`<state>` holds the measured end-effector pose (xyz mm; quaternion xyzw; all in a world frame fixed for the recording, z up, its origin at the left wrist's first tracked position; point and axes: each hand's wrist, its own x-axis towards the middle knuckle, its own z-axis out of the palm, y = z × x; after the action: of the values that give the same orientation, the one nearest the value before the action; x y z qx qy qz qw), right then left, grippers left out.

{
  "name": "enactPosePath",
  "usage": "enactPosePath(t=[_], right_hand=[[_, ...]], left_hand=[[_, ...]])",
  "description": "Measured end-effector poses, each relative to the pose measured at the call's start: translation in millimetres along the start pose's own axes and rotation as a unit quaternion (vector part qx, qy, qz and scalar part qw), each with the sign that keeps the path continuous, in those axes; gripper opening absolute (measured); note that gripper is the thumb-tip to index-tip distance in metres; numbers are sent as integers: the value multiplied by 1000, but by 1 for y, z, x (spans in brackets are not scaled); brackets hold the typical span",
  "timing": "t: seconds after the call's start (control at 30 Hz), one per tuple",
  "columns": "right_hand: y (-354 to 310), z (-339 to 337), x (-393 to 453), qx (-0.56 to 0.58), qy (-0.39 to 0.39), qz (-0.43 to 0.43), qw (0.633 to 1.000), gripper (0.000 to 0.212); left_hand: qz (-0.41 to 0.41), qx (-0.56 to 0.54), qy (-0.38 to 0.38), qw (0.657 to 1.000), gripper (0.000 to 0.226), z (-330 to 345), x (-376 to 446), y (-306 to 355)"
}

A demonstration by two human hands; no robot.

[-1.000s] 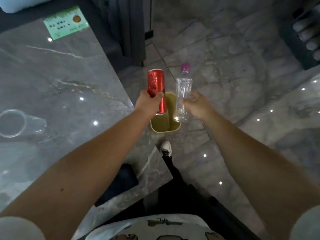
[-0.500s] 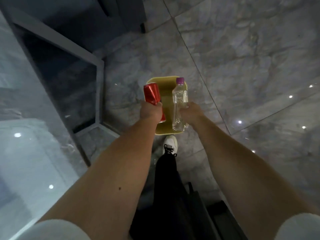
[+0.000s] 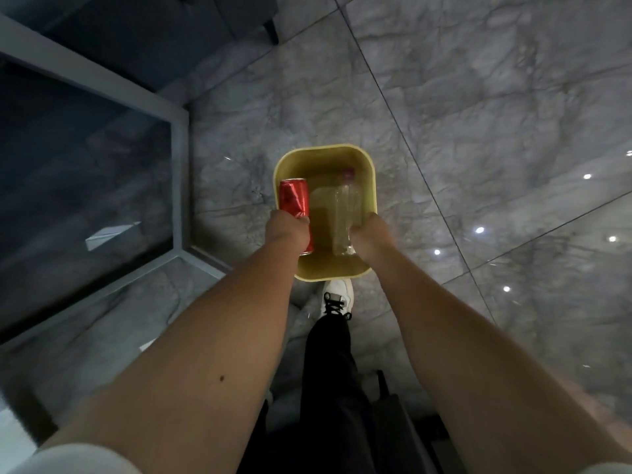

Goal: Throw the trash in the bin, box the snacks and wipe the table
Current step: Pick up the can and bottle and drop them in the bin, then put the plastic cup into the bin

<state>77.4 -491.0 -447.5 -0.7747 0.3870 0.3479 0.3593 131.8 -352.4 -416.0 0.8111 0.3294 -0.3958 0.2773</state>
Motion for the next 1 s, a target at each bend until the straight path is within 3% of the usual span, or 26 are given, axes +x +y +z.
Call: enactPosePath(t=[0.17, 0.27, 0.33, 0.47, 0.6, 0.7, 0.8, 1.0], right_hand=[[7, -22, -37, -19, -3, -29, 999, 31], [11, -41, -75, -30, 4, -53, 998, 31], [11, -54, -101, -71, 21, -69, 995, 34], [1, -79, -163, -133, 49, -137, 980, 38], [-17, -97, -228, -183, 73, -206, 959, 35], [-33, -106, -273, -232, 92, -261, 933, 43], [-50, -110, -315, -253, 114, -305, 911, 50], [-91, -85, -379, -348, 150, -404, 832, 59]], left_hand=[[11, 50, 22, 998, 39, -22, -28, 11], [67, 137, 15, 988, 27, -41, -60, 18], [133, 230, 12, 964, 16, -54, -87, 20], [234, 353, -9, 906, 28, -90, -148, 18], [350, 421, 26, 836, 34, -137, -214, 8], [450, 414, 69, 788, 41, -173, -253, -12], [500, 387, 123, 765, 47, -213, -279, -42], [468, 367, 185, 783, 61, -280, -298, -133]])
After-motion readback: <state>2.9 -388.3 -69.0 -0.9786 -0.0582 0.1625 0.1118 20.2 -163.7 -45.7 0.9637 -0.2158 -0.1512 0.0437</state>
